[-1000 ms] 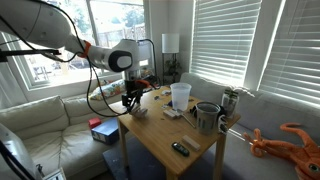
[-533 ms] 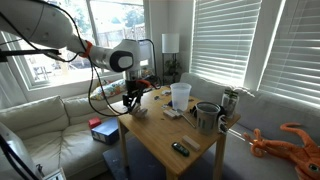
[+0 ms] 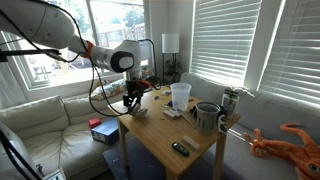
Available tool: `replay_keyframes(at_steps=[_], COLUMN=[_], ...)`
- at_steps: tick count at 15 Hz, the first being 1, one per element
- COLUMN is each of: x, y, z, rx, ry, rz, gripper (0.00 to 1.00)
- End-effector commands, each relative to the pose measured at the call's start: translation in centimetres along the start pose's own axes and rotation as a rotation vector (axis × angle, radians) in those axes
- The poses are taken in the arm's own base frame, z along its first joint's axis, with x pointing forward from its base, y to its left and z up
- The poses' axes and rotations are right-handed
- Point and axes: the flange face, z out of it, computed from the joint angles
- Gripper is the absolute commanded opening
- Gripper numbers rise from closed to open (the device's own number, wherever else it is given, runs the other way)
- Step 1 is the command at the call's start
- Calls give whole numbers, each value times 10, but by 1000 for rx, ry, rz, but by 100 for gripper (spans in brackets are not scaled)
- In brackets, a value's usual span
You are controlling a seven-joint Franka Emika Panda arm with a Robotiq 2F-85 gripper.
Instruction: Stack up the wooden chips on the left
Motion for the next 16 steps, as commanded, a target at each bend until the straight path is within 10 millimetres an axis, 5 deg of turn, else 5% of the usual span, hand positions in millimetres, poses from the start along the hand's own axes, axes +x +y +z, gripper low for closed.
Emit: replay_keyframes(at_steps=[1,16], x=[-3,-5], y=[5,4], z=[-3,-5], rx=[16,58], ry=[28,50], rz=[-21,-15], gripper=[60,60])
